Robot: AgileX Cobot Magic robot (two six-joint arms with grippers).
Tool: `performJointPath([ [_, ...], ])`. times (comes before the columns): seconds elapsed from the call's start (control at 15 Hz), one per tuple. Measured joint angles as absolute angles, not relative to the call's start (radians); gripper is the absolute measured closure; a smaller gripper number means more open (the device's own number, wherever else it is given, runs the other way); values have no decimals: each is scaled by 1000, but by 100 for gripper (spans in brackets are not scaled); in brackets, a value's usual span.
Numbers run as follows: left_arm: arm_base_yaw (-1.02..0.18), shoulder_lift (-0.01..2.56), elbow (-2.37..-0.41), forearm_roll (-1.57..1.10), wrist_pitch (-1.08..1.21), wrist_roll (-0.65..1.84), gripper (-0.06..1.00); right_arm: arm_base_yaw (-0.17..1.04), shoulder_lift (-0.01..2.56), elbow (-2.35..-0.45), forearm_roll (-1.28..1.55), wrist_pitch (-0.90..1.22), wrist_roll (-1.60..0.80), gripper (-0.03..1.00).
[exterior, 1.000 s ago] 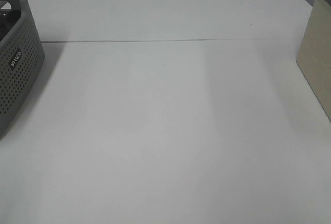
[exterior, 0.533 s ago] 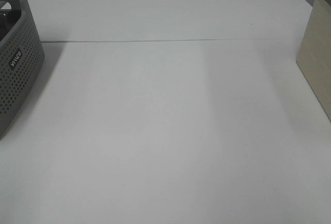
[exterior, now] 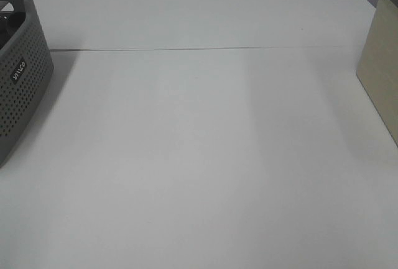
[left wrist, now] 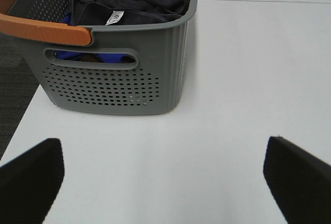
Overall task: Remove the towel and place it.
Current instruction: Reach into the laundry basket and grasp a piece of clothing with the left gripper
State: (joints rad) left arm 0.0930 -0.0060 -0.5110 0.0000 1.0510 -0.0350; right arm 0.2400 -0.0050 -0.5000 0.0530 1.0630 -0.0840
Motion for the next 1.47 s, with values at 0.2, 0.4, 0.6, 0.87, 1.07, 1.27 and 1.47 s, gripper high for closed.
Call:
performJointPath([
  [0.2,93,-6,-511,7,1051,-35,-5,240,-5,-500,53,1063,-84,22],
  [0.4,93,-6,-511,7,1051,-38,-5,240,-5,-500,53,1063,-84,22],
  [0.6,93,-6,-511,0,1051,-38,-5,240,-5,-500,53,1063,-84,22],
  [0.87,93,-6,-511,-28,1051,0,-5,240,-5,-500,53,1063,-84,22],
  [1.07,93,-6,-511,-29,1051,0,-5,240,-5,-500,53,1063,-84,22],
  [1.27,93,-6,-511,-29,1051,0,-5,240,-5,-500,53,1063,-84,22],
  [1.47,93,-6,-511,-29,1051,0,-5,240,-5,-500,53,1063,-84,22],
])
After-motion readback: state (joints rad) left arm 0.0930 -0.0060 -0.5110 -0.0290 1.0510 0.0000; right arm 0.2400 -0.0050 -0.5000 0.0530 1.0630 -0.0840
